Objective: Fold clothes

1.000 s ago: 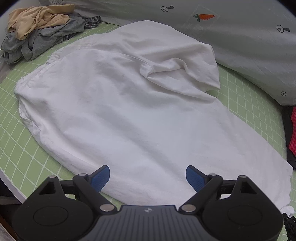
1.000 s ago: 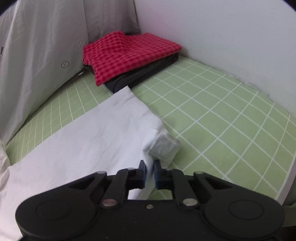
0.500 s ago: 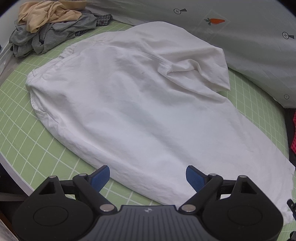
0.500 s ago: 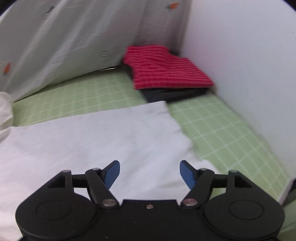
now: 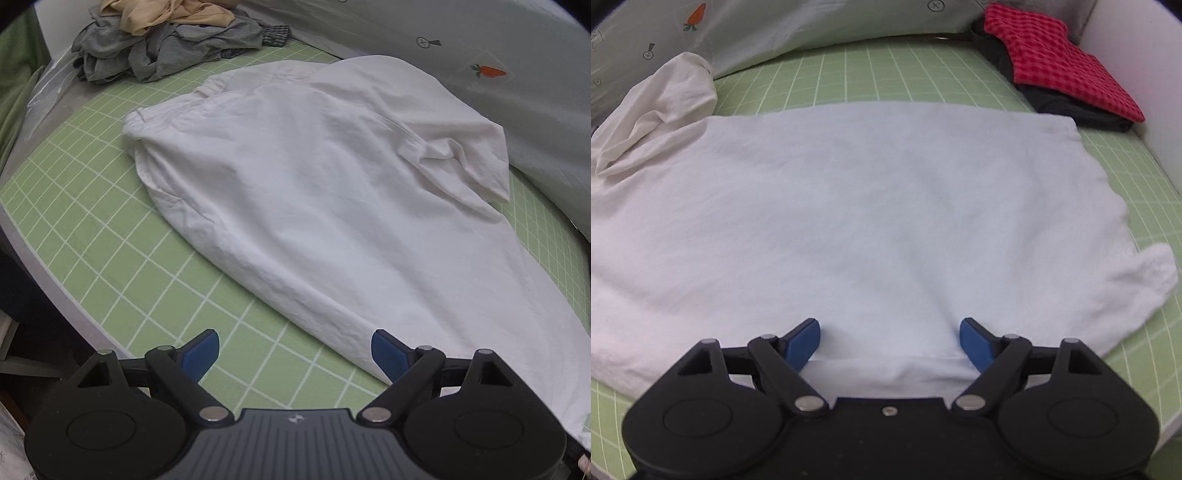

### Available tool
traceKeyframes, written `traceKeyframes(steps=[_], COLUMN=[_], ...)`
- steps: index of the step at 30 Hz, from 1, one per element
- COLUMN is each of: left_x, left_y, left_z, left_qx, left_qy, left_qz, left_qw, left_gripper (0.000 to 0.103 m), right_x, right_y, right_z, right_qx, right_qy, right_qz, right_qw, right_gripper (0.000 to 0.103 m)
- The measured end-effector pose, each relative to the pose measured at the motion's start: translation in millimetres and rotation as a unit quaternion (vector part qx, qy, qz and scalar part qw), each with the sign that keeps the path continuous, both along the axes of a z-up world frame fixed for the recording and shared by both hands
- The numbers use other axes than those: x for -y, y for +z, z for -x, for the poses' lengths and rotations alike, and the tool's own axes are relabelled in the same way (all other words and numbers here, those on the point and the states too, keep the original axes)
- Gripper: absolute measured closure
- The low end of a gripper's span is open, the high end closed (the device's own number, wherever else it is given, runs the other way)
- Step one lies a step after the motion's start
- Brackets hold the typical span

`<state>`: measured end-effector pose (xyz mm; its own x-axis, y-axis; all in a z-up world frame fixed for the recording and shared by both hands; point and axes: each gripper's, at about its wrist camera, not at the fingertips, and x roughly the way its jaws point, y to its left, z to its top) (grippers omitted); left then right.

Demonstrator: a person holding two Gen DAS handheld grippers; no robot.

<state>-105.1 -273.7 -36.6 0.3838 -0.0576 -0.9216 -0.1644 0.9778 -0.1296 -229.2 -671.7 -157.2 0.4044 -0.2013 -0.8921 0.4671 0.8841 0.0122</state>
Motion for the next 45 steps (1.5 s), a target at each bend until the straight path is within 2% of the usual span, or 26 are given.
traceKeyframes(steps=[7,11,16,23,28,32,36,42,45], left_x=[-14,-20,-38,-90,-136,-163,-190,-226,-238], left_y=[-10,-11,-6,-2,-4,-7,-24,-56,-70], left_z=[-5,-2,-3,-13,-53,-92,-135,-197,-218], left_qx=[-0.014,-0.019,-0.012,-0.009,-0.011,0.000,-0.013,-0.036,-0.047], left_qy=[-0.015,-0.022,-0.008,0.028,0.053,0.047,0.049,0.051,0.063], left_qz=[-0.005,0.000,-0.003,-0.007,0.015,0.025,0.045,0.071,0.086], left_qw=[0.9998,0.9996,0.9999,0.9995,0.9984,0.9986,0.9977,0.9955,0.9932], left_gripper=[0.013,0.013,0.013,0.013,0.013,0.013,0.013,0.015,0.024], right_x=[-21,-24,-26,-49,-92,-127,-154,-180,-197], right_y=[2,8,15,16,31,35,43,57,61], right_z=[49,52,52,10,-25,-48,-72,-100,-112], right_qx=[-0.036,-0.047,-0.014,0.020,0.047,0.055,0.052,0.059,0.062], right_qy=[-0.022,-0.043,-0.078,-0.065,-0.059,-0.068,-0.075,-0.117,-0.128], right_qz=[-0.019,-0.026,-0.026,-0.030,-0.024,-0.038,-0.018,-0.005,0.008], right_qw=[0.999,0.998,0.997,0.997,0.997,0.995,0.996,0.991,0.990], right_gripper=[0.019,0.019,0.019,0.014,0.013,0.012,0.012,0.012,0.012])
